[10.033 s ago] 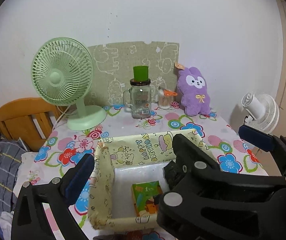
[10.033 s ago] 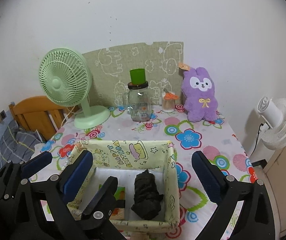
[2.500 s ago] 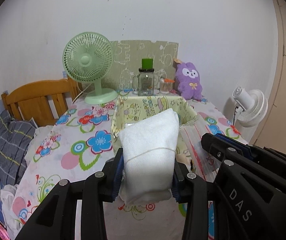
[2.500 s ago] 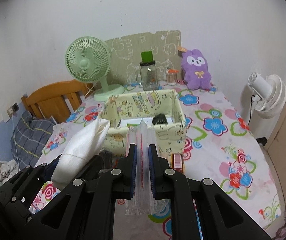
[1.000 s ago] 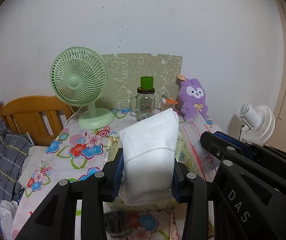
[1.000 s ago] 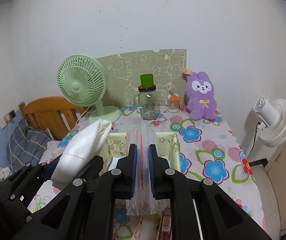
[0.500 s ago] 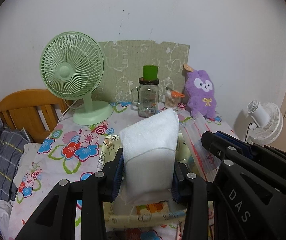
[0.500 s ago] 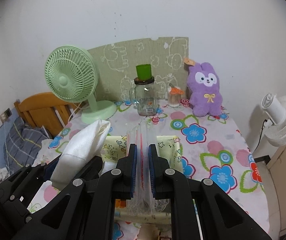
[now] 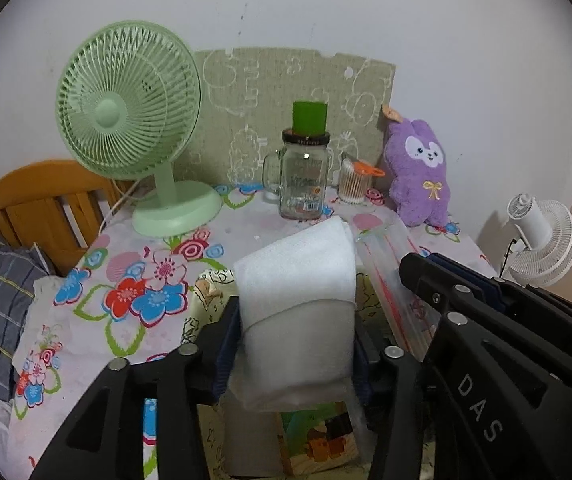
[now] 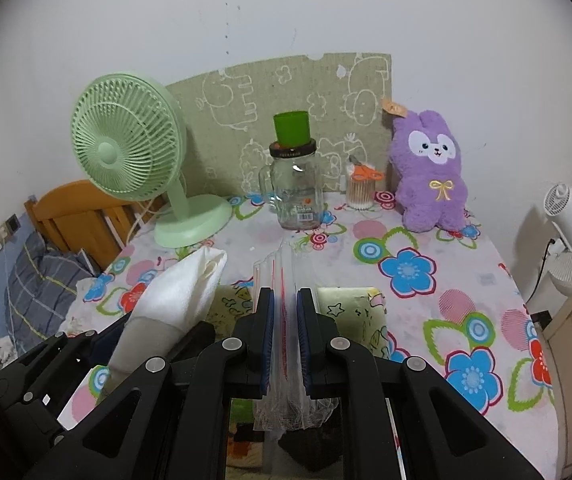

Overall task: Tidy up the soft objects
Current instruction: 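Carry the white cloth and clear bag over the yellow basket with both tools, then open the left tool to drop the cloth while the right tool releases the bag into the basket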

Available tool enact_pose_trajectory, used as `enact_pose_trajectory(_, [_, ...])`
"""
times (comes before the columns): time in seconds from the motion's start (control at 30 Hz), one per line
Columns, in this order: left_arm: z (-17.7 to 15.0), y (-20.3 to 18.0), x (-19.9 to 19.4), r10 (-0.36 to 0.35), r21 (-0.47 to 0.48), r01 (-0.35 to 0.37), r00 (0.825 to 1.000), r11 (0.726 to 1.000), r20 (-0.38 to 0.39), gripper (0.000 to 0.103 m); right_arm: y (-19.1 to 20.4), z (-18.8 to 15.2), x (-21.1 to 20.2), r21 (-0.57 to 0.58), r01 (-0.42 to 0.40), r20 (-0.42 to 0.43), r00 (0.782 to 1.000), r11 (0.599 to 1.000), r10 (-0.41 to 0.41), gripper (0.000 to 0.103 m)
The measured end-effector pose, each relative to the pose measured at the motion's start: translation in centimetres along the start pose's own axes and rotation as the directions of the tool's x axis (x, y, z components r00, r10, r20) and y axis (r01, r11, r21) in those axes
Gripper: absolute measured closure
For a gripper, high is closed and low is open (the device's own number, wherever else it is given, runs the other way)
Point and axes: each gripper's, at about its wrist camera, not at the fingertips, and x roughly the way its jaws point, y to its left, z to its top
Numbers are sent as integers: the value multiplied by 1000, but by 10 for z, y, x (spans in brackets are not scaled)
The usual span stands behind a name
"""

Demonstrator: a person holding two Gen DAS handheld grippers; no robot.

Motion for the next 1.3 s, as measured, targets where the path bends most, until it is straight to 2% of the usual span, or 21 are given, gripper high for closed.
enact_pose_trajectory(0.17, [-1,1,9,9,1,-9,1000,1000,-17,37,-2,-1,13,11,-24,-19,1000,1000,24,89])
enact_pose_trajectory(0.23, [-1,3,12,11,-3,-11,1000,1000,-21,28,-1,-2,17,8,-27,-22,999,1000,27,89])
enact_pose_trajectory(0.47, [-2,9,15,7,-1,-7,999,1000,-34,20,1,-2,25,11,-66,-28,997,998,66,88])
enact_pose_trajectory(0.5, [-2,10,14,11,-2,-11,999,1000,-31,19,3,-2,26,6,-64,-31,997,998,64,82])
enact_pose_trajectory(0.57, [-2,11,14,7,-7,-7,1000,1000,-31,17,5,-1,26,-1,-59,-33,998,998,59,58])
enact_pose_trajectory(0.6, [-2,12,13,1,-11,-1,1000,1000,-28,15,6,-1,25,1,-56,-31,998,998,56,39])
enact_pose_trajectory(0.67, [-1,12,11,1,-12,-2,1000,1000,-27,11,4,-2,21,27,-52,-9,999,998,52,29])
enact_pose_trajectory(0.83, [-4,9,4,19,3,-19,999,1000,-27,9,3,-3,15,50,-7,-18,1000,999,8,16])
enact_pose_trajectory(1.13, [-6,6,-22,7,15,-7,1000,1000,11,4,6,-6,-10,49,36,-3,999,998,-36,14])
enact_pose_trajectory(1.3, [-8,6,-39,-4,10,4,999,1000,34,2,10,-8,-30,38,45,26,999,998,-46,7])
